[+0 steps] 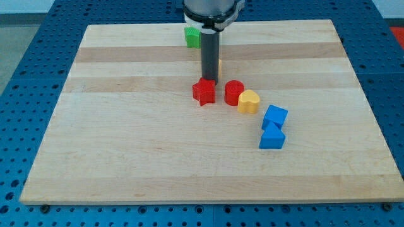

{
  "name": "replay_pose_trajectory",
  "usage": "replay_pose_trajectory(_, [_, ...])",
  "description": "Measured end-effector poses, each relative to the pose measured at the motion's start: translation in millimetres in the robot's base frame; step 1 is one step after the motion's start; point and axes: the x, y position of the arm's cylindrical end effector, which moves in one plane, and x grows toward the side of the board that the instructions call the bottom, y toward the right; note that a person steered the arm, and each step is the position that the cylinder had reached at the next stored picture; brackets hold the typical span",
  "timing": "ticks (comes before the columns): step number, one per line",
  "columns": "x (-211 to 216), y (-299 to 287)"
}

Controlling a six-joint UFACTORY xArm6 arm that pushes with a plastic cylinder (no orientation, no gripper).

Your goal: Slide the hexagon to the bottom right of the green circle

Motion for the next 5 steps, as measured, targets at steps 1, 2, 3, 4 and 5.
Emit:
replay_pose_trajectory(1, [-23,0])
replay_pose_trajectory(2, [-47,0])
replay_pose_trajectory(3, [-60,0])
replay_pose_trajectory(4, [-68,0])
replay_pose_trajectory(5, [-83,0])
